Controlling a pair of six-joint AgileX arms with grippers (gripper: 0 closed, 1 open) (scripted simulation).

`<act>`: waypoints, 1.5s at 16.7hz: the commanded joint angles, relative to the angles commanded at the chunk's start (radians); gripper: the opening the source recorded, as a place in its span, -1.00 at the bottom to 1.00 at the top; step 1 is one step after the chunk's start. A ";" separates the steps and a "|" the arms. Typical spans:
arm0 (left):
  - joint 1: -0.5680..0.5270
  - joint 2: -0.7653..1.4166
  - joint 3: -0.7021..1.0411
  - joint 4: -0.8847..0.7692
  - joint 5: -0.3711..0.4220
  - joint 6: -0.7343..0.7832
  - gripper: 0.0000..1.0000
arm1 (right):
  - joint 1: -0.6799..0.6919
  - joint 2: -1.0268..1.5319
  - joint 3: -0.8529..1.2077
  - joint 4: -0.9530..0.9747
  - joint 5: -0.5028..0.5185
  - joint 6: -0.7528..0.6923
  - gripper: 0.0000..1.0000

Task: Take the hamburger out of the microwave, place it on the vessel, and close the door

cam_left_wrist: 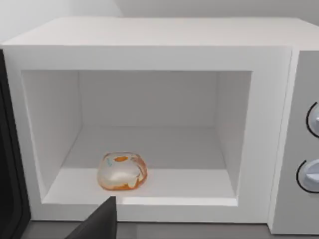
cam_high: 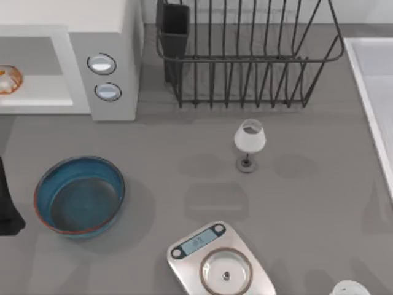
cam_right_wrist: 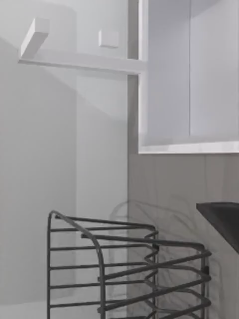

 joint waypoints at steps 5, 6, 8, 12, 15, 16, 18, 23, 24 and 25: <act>0.000 0.000 0.000 0.000 0.000 0.000 1.00 | 0.000 0.000 0.000 0.000 0.000 0.000 1.00; 0.000 0.000 0.000 0.000 0.000 0.000 1.00 | 0.000 0.000 0.000 0.000 0.000 0.000 1.00; 0.000 0.000 0.000 0.000 0.000 0.000 1.00 | 0.000 0.000 0.000 0.000 0.000 0.000 1.00; 0.000 0.000 0.000 0.000 0.000 0.000 1.00 | 0.000 0.000 0.000 0.000 0.000 0.000 1.00; 0.001 0.010 0.005 0.005 0.001 0.000 1.00 | 0.000 0.000 0.000 0.000 0.000 0.000 1.00; 0.003 0.030 0.016 0.017 0.003 0.001 1.00 | 0.000 0.000 0.000 0.000 0.000 0.000 1.00; 0.010 0.102 0.052 0.055 0.012 0.005 1.00 | 0.000 0.000 0.000 0.000 0.000 0.000 1.00; 0.041 0.459 0.213 0.224 0.047 0.018 1.00 | 0.000 0.000 0.000 0.000 0.000 0.000 1.00; 0.049 0.555 0.254 0.267 0.056 0.022 1.00 | 0.000 0.000 0.000 0.000 0.000 0.000 1.00; 0.057 0.658 0.297 0.312 0.066 0.026 1.00 | 0.000 0.000 0.000 0.000 0.000 0.000 1.00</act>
